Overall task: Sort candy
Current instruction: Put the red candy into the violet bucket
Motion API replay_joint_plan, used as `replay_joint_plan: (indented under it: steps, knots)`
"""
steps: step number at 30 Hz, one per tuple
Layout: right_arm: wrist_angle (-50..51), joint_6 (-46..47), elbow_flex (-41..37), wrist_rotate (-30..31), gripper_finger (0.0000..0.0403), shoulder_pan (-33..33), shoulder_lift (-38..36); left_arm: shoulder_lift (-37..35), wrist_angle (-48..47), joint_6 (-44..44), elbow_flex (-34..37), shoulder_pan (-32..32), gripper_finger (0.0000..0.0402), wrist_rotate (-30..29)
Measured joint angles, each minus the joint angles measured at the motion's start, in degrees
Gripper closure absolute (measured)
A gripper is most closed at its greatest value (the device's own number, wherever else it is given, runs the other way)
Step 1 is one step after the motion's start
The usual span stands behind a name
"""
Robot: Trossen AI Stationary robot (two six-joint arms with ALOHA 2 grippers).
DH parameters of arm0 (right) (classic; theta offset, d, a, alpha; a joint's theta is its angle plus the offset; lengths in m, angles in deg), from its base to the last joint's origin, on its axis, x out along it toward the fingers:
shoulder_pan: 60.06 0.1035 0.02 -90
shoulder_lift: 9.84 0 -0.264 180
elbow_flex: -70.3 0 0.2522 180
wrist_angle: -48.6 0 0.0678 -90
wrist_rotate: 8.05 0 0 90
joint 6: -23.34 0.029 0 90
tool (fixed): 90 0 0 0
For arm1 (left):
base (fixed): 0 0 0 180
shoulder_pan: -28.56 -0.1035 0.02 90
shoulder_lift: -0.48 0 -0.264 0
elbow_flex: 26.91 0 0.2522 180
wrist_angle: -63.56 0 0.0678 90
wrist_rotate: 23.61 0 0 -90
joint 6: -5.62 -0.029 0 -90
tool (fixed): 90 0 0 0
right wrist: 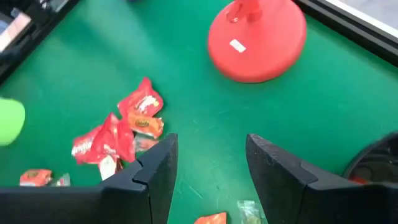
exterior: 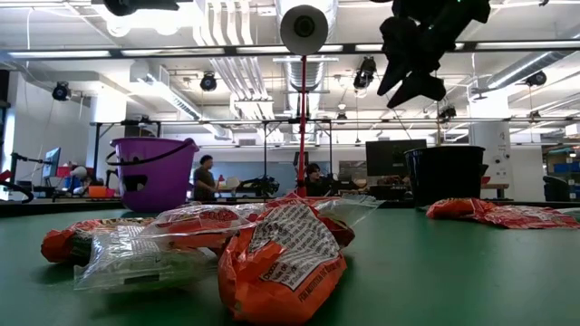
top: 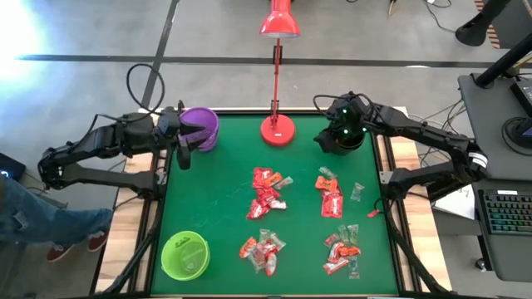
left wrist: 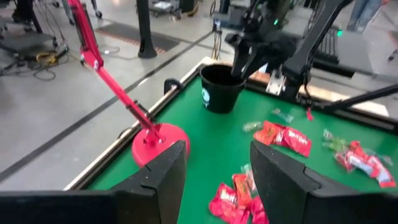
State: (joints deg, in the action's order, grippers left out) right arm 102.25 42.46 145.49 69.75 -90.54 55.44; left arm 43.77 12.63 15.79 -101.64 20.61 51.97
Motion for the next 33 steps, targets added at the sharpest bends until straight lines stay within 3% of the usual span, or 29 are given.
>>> replay_joint_plan:
  steps: [13,23,29,33]
  knots:
    - [0.0,3.3,0.0,0.2,0.0227,2.4,0.0,5.5,-4.5,2.5,0.0,0.0,0.0241,0.0]
    - [0.3,6.8,1.0,0.0,0.0225,9.1,0.0,15.6,-4.5,1.9,0.0,0.0,0.0241,0.3]
    - [0.6,6.8,2.8,0.2,0.0225,11.3,0.0,22.1,-4.4,2.1,0.0,0.4,0.0241,8.6]
    - [0.7,6.8,3.3,0.3,0.0225,11.3,0.0,26.4,-3.7,2.8,0.0,1.9,0.0241,9.9]
